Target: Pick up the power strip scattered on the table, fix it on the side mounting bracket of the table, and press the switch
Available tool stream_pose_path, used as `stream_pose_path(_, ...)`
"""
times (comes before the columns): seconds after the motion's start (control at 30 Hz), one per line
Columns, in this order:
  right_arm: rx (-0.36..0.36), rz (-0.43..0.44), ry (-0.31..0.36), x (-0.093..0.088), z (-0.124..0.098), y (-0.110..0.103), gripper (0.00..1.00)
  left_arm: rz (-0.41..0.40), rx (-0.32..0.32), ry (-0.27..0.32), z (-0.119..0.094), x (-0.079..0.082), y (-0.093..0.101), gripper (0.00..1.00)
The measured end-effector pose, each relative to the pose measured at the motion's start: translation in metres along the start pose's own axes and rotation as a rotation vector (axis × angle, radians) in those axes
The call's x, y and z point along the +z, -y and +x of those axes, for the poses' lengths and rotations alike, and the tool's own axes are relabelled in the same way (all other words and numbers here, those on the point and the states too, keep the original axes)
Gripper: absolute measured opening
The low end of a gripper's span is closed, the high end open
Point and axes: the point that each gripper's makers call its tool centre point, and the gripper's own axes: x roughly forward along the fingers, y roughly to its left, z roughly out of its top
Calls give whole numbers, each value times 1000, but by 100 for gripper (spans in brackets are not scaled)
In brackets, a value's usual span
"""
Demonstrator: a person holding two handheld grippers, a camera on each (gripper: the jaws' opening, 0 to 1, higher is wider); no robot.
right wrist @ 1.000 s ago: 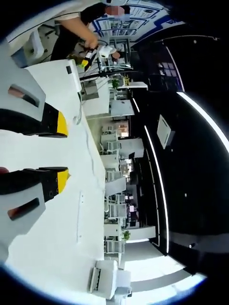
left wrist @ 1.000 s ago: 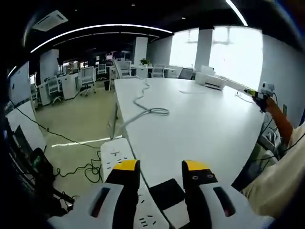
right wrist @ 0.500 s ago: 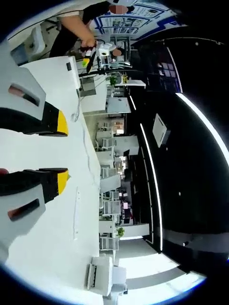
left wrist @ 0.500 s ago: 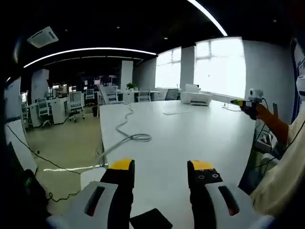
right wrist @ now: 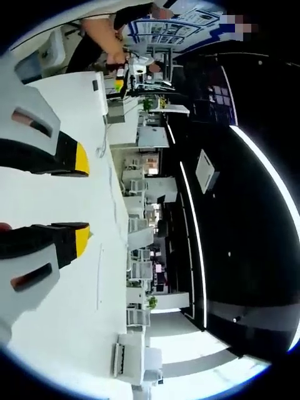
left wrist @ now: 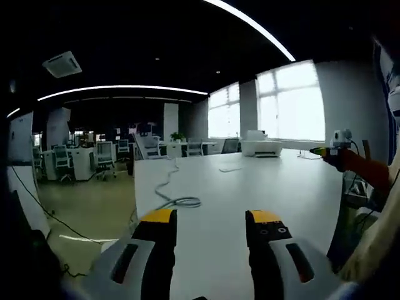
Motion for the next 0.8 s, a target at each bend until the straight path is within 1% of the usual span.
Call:
stream_pose_path(0.1, 2, -5, -9, -8, 0, -1, 30, 12, -15, -3, 5, -6, 5, 48)
stream_pose_path(0.23, 7, -32, -13, -13, 0, -4, 33, 27, -34, 1, 12, -10, 13, 49)
stream_pose_path(0.37, 8, -32, -2, -16, -1, -6, 33, -2, -57, 23, 18, -13, 20, 49)
stream_pose_path(0.57, 14, -38, -6, -23, -2, -11, 35, -16, -43, 19, 20, -23, 23, 49)
stream_pose_path(0.63, 11, -45, -6, -25, -3, -12, 37, -22, -44, 30, 21, -24, 25, 50)
stream_pose_path(0.77, -7, -42, -9, -29, -4, -15, 40, -1, -24, 46, 22, -25, 29, 54)
stream_pose_path(0.8, -11, -44, -8, -29, -4, -15, 42, 3, -16, 44, 23, -25, 28, 57)
